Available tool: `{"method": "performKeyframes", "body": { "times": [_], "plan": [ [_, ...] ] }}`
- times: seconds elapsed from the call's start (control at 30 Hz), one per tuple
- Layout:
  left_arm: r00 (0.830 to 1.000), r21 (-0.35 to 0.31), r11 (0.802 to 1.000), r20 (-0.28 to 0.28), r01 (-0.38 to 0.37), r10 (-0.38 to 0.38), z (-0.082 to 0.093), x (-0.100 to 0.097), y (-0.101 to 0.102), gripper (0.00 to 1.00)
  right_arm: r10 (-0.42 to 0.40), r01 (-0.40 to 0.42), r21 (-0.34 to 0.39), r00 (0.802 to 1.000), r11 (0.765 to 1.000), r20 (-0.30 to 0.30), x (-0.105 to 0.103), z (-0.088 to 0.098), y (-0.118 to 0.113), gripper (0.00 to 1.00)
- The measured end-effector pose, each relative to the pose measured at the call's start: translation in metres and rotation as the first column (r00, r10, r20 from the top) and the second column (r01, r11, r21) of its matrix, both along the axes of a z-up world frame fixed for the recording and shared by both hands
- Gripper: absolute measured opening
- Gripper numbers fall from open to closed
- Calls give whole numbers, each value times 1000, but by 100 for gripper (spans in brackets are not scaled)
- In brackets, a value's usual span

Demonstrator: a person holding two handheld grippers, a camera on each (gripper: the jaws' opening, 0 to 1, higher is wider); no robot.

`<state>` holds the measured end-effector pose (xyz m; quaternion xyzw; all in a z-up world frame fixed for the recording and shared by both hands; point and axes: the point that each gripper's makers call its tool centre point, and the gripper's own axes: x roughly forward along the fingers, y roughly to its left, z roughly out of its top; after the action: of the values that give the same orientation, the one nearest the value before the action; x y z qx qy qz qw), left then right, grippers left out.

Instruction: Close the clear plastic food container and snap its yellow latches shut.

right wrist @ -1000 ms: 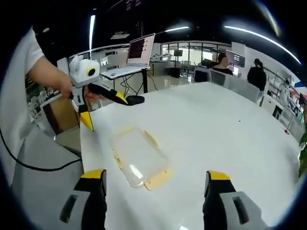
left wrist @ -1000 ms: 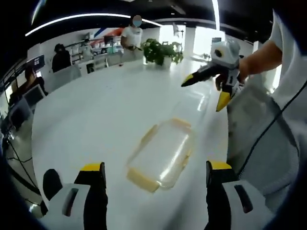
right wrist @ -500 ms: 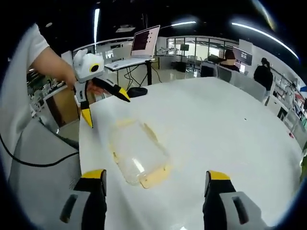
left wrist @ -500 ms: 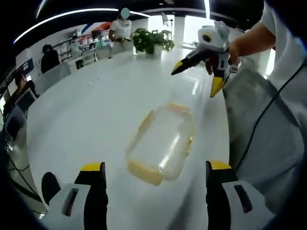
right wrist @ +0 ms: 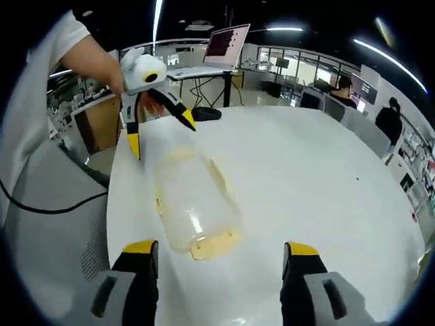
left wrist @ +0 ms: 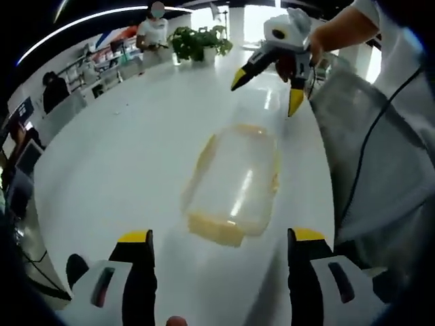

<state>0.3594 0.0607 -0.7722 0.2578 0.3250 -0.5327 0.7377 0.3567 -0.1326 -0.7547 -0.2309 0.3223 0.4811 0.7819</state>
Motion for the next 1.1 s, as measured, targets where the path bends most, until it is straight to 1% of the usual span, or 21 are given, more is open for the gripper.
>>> {"method": "performKeyframes", "body": {
  "times": [0.07,0.1,0.17,0.23,0.33,0.4,0.53,0.63,0.67,0.73,0.8,0.93,1.0,1.03,1.1],
  "plan": [
    [1000,11,1000,1,21,-21,-2,0,0,77,12,-12,-10,1000,1000,-20,-1,-4,1,71],
    [1000,11,1000,-1,24,-24,-2,0,0,77,15,-16,-9,1000,1000,-21,-1,-4,2,71],
    [998,16,998,4,56,-56,-2,-1,-1,75,44,-45,-19,999,999,-25,-2,-6,3,69],
    [998,21,997,-5,68,-68,-3,-1,-2,72,64,-65,-29,998,997,-23,0,-8,4,67],
    [995,41,994,-12,97,-97,-7,-2,-2,73,88,-89,-38,996,995,-29,0,-10,6,67],
    [993,50,992,-16,115,-114,-9,-2,-3,73,104,-106,-48,993,993,-47,-2,-13,7,66],
    [988,64,986,-33,154,-152,-14,-6,-7,73,150,-152,-74,988,986,-42,-4,-19,8,63],
    [984,73,981,-40,179,-176,-16,-8,-8,73,156,-159,-74,987,985,-44,-3,-20,10,63],
    [981,66,980,-44,190,-187,-16,-9,-10,73,158,-161,-74,986,984,-45,-3,-20,10,61],
    [979,69,978,-52,198,-195,-18,-10,-10,71,175,-178,-78,984,981,-42,-3,-21,10,59],
    [976,88,973,-47,214,-211,-21,-9,-9,71,182,-185,-86,982,979,-45,-4,-23,11,60],
    [974,91,970,-44,226,-223,-22,-7,-11,71,209,-213,-104,977,972,-51,-5,-28,10,59],
    [971,101,966,-48,236,-232,-24,-5,-11,70,214,-219,-107,975,970,-59,-5,-30,10,57],
    [969,109,963,-47,248,-244,-25,-5,-11,69,230,-235,-113,972,965,-55,-5,-31,11,56],
    [966,118,959,-47,258,-254,-26,-3,-10,65,240,-245,-124,969,961,-60,-5,-34,11,55]
  ]
}}
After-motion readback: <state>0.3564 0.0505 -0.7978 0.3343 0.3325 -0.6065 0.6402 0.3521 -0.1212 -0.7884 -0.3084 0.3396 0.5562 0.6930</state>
